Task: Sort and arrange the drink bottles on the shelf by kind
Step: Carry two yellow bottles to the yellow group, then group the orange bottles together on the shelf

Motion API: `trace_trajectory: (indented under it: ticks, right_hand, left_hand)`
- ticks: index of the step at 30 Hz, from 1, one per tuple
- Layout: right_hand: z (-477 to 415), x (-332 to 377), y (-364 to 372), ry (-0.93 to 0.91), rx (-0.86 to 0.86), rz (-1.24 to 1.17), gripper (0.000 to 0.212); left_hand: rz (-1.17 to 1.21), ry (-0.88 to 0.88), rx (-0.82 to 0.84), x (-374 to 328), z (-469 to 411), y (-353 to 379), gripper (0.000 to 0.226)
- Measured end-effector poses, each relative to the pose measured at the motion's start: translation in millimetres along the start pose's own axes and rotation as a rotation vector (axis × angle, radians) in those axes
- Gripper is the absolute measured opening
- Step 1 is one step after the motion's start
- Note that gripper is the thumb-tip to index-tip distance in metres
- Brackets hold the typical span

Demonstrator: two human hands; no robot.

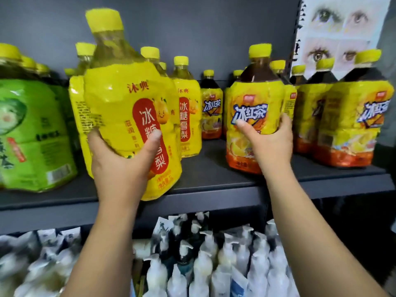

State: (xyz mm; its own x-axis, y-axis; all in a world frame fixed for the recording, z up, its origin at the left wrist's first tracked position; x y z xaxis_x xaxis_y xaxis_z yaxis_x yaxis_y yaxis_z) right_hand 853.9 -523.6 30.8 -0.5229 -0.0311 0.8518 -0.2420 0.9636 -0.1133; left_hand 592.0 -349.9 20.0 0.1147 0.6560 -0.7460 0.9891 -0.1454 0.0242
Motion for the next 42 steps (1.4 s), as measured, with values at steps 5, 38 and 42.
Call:
trace_trajectory:
  ticks: [5,38,42]
  right_hand:
    - [-20.4,-4.5,21.0,-0.070,0.159,0.475,0.086]
    - [192.2,107.5,158.7,-0.716,0.803,0.512,0.027]
    - [250.6,154.4,231.5,-0.767,0.856,0.481,0.029]
  left_hand:
    - [-0.220,-0.104,0.045,5.8,-9.7,12.0,0.119]
    - [-1.011,-0.165,0.456,-0.1,59.9,-158.5,0.037]
    - [-1.104,-0.165,0.362,-4.0,40.1,-263.6,0.034]
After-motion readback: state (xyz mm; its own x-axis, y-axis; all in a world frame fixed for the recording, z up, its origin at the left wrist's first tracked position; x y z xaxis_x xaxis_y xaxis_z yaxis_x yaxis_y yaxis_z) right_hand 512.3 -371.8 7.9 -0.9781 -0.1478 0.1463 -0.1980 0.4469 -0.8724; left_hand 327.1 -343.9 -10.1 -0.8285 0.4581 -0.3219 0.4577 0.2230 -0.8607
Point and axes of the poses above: each hand's wrist, its own z-axis away from the middle knuckle, its own y-axis out of the palm, x = y × z, the point moved 9 cm from there along -z, towards the middle knuckle, and after that the axes turned 7 degrees about x, right-handed, at the moved point
